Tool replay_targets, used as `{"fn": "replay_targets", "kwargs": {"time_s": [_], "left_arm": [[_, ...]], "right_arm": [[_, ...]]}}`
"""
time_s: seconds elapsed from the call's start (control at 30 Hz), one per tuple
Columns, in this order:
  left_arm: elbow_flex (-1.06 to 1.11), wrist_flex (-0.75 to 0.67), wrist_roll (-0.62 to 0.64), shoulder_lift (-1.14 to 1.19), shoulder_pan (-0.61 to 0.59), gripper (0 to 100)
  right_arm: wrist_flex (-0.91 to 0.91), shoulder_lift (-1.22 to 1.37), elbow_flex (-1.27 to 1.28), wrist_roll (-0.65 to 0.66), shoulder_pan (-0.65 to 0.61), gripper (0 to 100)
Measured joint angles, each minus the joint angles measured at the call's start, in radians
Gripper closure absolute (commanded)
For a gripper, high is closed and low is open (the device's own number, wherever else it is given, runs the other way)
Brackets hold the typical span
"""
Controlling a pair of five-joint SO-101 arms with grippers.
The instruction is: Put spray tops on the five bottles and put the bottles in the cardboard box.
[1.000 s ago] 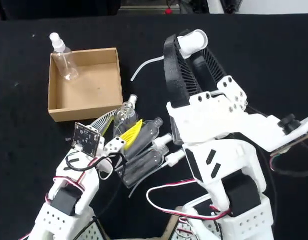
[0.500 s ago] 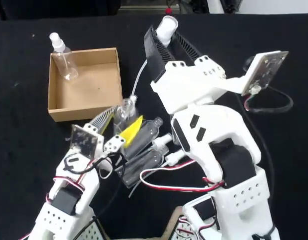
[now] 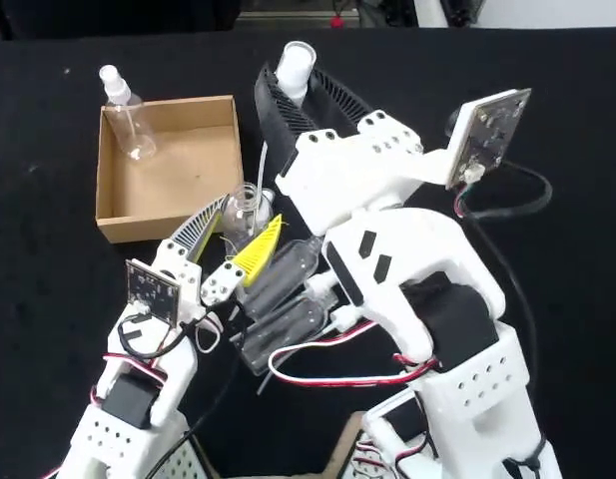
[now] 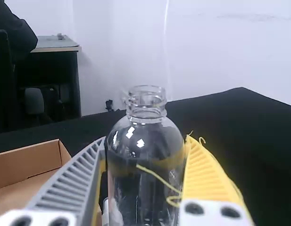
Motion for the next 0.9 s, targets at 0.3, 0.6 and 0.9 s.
{"fn": "replay_targets", "kwargs": {"time_s": [0.3, 0.6, 0.9], "left_arm": [[0.000, 0.000, 0.000, 0.000, 0.000, 96], [0.000, 0.000, 0.000, 0.000, -0.002, 96], [0.000, 0.000, 0.000, 0.000, -0.002, 96]], "right_arm": [[0.000, 0.008, -0.046, 0.000, 0.000, 98.5], [0.000, 0.127, -0.046, 0.000, -0.002, 98.6], [0.192, 0.040, 0.023, 0.012, -0.083, 98.3]]}}
